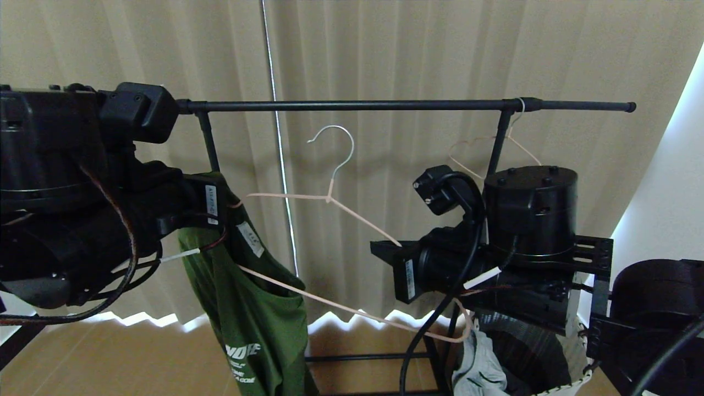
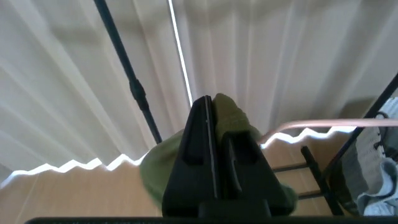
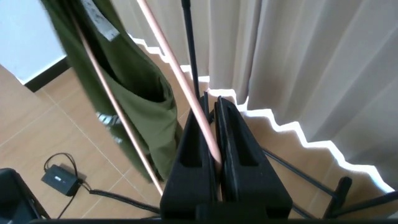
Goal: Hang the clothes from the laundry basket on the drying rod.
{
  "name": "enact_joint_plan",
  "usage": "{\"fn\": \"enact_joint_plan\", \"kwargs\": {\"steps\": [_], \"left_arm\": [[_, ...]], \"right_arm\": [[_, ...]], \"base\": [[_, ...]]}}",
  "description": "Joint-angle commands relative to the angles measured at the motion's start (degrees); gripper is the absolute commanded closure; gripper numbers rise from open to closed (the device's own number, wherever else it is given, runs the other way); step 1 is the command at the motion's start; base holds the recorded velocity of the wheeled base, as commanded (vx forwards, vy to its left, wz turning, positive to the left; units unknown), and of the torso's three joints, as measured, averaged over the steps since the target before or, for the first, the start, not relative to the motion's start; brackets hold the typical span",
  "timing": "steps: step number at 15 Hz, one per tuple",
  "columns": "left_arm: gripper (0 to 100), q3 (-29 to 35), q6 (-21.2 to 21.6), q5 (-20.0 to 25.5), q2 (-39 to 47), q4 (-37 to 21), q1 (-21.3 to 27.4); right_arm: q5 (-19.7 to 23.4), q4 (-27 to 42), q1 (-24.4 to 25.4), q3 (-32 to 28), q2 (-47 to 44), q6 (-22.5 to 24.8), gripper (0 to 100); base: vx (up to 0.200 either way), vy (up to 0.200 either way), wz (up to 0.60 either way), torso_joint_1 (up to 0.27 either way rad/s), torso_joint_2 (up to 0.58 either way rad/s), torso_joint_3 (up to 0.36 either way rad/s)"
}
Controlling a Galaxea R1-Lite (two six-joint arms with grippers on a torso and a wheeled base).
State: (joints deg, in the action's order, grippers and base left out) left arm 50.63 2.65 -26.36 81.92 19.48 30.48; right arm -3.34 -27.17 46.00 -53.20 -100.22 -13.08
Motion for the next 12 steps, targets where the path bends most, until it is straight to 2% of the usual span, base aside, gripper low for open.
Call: {"fn": "enact_joint_plan", "kwargs": {"steps": [1,4,8,12], "left_arm": [[100,-0.27,-0.01,0.52,-1.06,0.03,2.04],[100,0.09,0.69,1.13,-0.89,0.38,5.65],[100,0.61,3.16,7.46,0.43,0.38,10.39],[100,2.46,3.59,7.90,3.07,0.38,11.01]], "right_arm": [[-0.18,0.01,1.03,-2.26,-2.70,-0.37,100],[-0.79,0.28,1.11,-4.90,-4.37,-0.54,100],[-0.70,0.10,3.58,-5.86,-5.43,-0.54,100],[-0.79,0.01,3.84,-6.13,-6.04,-0.54,100]], "base": [[0.000,0.000,0.00,0.000,0.00,0.000],[0.000,0.000,0.00,0.000,0.00,0.000],[0.000,0.000,0.00,0.000,0.00,0.000],[0.000,0.000,0.00,0.000,0.00,0.000]]}}
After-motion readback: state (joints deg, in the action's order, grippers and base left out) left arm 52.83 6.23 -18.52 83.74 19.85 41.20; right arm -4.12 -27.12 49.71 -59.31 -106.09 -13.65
